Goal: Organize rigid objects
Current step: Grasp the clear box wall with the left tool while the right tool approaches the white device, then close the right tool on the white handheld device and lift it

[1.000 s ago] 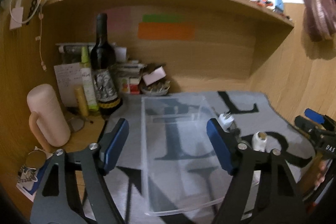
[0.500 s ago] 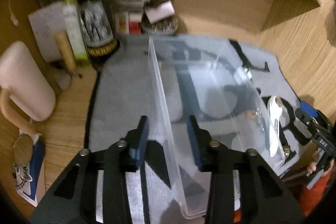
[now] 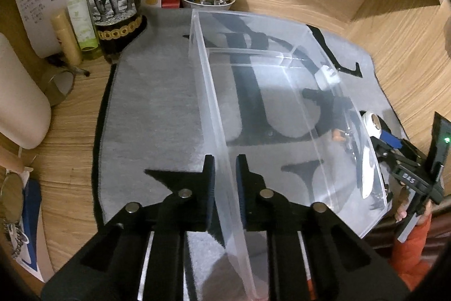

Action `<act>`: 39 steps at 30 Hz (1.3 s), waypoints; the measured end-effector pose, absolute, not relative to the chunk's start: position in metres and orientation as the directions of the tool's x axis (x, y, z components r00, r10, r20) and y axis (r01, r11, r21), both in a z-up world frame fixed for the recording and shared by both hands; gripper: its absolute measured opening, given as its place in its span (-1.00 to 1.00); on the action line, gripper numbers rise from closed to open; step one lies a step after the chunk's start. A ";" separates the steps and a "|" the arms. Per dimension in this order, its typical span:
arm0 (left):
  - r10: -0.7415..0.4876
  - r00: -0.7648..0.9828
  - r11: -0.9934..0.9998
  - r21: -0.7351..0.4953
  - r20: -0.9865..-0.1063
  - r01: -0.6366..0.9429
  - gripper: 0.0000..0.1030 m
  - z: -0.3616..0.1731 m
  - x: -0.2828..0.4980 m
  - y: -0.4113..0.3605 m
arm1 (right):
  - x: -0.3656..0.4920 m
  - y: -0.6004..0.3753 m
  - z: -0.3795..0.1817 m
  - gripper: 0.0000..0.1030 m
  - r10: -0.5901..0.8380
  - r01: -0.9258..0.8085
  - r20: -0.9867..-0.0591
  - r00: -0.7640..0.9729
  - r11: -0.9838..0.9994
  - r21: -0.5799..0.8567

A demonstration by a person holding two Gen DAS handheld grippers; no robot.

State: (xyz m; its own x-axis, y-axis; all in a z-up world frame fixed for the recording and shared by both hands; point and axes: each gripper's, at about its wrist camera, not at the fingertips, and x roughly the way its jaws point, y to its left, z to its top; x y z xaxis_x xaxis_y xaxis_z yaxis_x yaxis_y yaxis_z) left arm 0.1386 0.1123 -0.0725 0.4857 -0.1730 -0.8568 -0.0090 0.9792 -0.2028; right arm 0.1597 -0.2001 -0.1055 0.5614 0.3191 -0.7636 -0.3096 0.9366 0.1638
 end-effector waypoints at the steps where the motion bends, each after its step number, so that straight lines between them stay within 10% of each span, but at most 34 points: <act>1: -0.174 0.487 0.978 -0.210 -0.856 -0.019 -0.72 -0.073 0.139 0.113 | 0.164 -0.199 -0.109 0.25 0.312 -0.307 -0.775 0.549 0.938 0.160; 21: -0.118 0.521 0.984 -0.170 -0.846 -0.053 -0.79 -0.074 0.139 0.109 | 0.196 -0.187 -0.123 -0.11 0.243 -0.315 -0.806 0.540 0.946 0.074; 39: -0.075 0.518 0.992 -0.117 -0.852 -0.047 -0.82 -0.073 0.138 0.105 | 0.176 -0.187 -0.037 -0.25 0.313 -0.328 -0.604 0.733 0.940 0.089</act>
